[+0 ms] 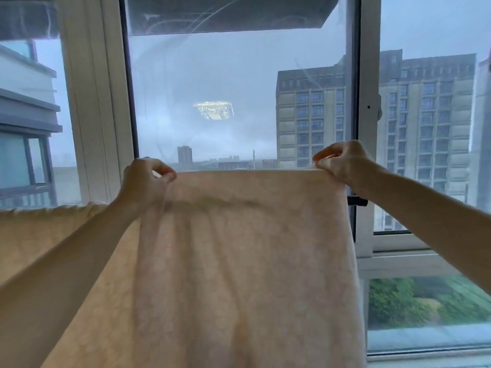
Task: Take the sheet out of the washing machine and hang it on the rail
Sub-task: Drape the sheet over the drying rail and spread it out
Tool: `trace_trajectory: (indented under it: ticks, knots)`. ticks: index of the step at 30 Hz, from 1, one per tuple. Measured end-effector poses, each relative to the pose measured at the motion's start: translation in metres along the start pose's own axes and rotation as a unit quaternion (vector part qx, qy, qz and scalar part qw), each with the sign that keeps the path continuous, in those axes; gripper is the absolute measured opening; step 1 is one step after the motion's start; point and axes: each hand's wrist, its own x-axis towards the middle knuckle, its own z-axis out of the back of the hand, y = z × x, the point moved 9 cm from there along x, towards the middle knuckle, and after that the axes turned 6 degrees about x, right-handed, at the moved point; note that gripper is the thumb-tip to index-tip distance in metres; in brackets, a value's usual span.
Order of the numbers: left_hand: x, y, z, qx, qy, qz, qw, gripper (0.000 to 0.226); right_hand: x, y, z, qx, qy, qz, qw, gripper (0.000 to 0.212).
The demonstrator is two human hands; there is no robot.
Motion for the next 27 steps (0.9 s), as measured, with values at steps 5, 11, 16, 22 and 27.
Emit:
trace_trajectory:
  ticks: [5, 11, 16, 22, 27]
  knots:
    - [-0.006, -0.012, -0.022, 0.038, 0.067, -0.013, 0.997, 0.013, -0.017, -0.001, -0.022, -0.082, 0.075, 0.017, 0.994, 0.006]
    - [-0.041, -0.107, -0.061, -0.048, 0.186, -0.155, 0.969, 0.016, -0.031, -0.002, -0.046, -0.056, 0.121, 0.023, 0.991, 0.004]
    - [-0.059, -0.140, -0.086, -0.050, 0.191, -0.216, 0.956, 0.015, -0.036, -0.001, -0.050, -0.022, 0.157, 0.022, 0.987, 0.020]
    - [-0.051, -0.135, -0.088, -0.069, 0.158, -0.196, 0.965, 0.010, -0.048, 0.014, -0.068, -0.108, 0.213, 0.182, 0.954, 0.036]
    - [-0.046, -0.127, -0.084, -0.067, 0.161, -0.188, 0.967, 0.005, -0.048, 0.020, -0.084, -0.184, 0.248, 0.242, 0.920, 0.034]
